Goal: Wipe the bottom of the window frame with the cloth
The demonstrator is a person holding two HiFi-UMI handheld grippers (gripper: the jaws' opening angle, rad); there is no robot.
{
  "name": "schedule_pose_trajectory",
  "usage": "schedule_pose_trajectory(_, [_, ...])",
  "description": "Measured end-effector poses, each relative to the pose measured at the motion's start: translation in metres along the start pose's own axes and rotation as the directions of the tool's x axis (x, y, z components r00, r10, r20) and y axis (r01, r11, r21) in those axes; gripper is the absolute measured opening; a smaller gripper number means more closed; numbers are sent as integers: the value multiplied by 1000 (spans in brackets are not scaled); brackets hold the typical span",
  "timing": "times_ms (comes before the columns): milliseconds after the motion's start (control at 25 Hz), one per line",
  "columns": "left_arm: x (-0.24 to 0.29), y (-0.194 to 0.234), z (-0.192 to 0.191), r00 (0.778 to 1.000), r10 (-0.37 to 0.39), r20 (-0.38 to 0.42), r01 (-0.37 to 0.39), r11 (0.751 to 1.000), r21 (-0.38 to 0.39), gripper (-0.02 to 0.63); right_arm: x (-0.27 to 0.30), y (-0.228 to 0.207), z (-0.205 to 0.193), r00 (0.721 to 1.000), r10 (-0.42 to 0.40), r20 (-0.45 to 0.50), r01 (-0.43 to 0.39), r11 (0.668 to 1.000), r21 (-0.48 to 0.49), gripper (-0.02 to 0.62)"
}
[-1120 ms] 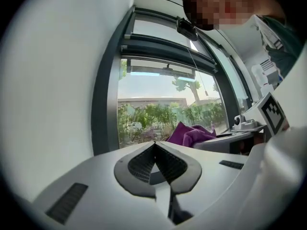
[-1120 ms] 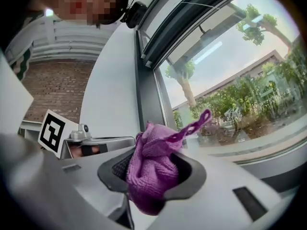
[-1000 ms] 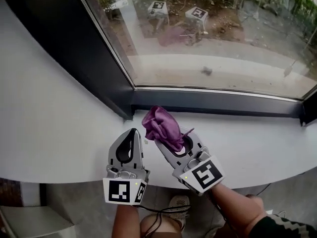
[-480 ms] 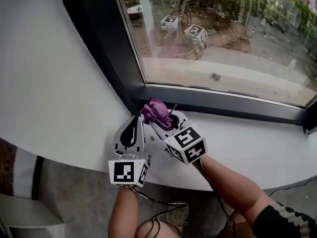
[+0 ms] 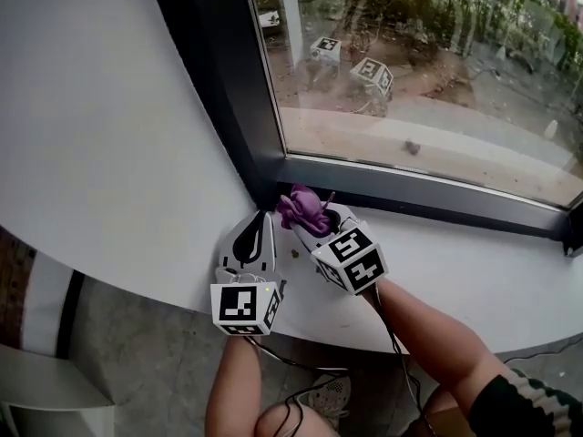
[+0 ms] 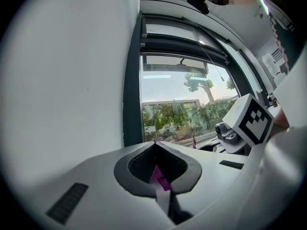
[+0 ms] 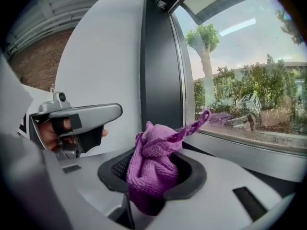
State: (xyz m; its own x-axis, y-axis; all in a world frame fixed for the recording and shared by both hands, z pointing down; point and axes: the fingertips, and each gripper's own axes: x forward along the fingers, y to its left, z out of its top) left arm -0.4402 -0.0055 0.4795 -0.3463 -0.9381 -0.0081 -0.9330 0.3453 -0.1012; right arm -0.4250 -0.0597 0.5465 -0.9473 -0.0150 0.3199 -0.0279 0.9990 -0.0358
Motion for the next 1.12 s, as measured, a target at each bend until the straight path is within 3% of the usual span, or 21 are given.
schedule_pose_trajectory(120, [4, 0, 3, 999, -12, 32, 11, 1000, 15, 3, 0, 2, 7, 999, 27, 45, -26, 999, -27, 150])
schedule_pose_trajectory(280, [9, -3, 14, 995, -26, 96, 19, 997, 76, 3, -2, 12, 20, 992, 70, 106, -55, 989, -135, 150])
schedule_pose_trajectory(480, [18, -6, 19, 990, -41, 132, 27, 994, 106, 3, -1, 15, 20, 999, 47, 19, -39, 942, -332, 150])
schedule_pose_trajectory(720, [21, -7, 19, 989, -55, 139, 34, 989, 146, 3, 11, 10, 0, 984, 74, -160, -124, 936, -331, 150])
schedule_pose_trajectory(1120, [23, -5, 15, 992, -59, 113, 51, 996, 72, 3, 17, 3, -28, 941, 48, -336, -150, 947, -283, 146])
